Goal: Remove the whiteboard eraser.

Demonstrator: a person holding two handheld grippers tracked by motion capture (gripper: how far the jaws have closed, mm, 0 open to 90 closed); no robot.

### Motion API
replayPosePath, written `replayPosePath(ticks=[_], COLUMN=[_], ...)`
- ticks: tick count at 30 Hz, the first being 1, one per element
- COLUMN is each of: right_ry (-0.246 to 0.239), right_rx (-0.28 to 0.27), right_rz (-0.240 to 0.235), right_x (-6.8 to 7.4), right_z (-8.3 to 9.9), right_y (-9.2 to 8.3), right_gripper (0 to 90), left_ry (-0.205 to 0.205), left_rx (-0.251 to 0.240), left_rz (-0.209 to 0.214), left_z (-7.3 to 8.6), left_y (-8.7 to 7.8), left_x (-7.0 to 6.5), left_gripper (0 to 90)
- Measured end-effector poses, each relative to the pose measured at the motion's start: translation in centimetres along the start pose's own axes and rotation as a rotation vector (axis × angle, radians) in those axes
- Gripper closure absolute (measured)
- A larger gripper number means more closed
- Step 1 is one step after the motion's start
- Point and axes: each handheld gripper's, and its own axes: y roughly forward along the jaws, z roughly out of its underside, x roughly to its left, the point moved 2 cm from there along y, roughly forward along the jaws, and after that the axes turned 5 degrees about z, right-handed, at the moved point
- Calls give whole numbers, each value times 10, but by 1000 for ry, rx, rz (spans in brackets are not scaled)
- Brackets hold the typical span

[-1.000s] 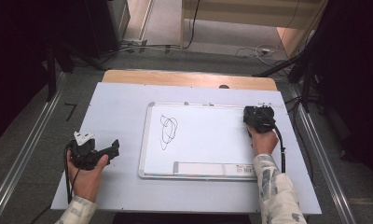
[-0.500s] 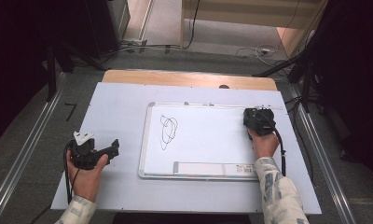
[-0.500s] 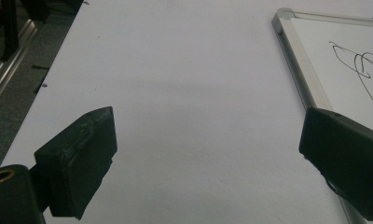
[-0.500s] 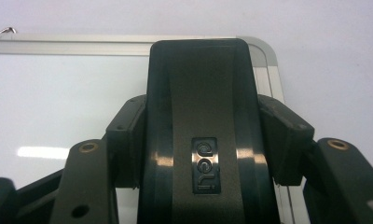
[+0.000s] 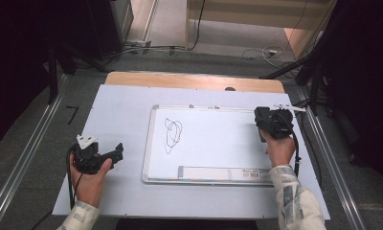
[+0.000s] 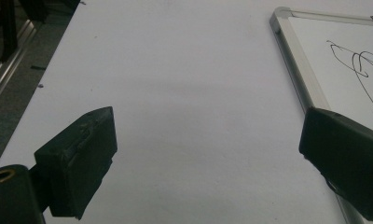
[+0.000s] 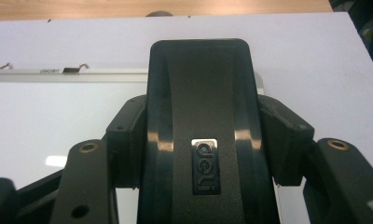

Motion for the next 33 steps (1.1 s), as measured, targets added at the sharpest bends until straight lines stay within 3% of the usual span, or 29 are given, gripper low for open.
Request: replayPosePath(ticks=[9, 13, 33], right_ry=[-34, -28, -27], right_rx=[-8, 3, -1], right_rz=[-17, -30, -52], right_x=[5, 5, 7], right_z=[14, 22, 25], right_y=[-17, -17, -17], right_gripper=[378, 378, 378], left_ry=[0, 1, -6], left_rx=[1, 3, 3], left_rz=[-7, -6, -16], left_z=[0, 0, 1], left_y=[1, 1, -1], left_x=[2, 2, 4], left_gripper=[47, 46, 46])
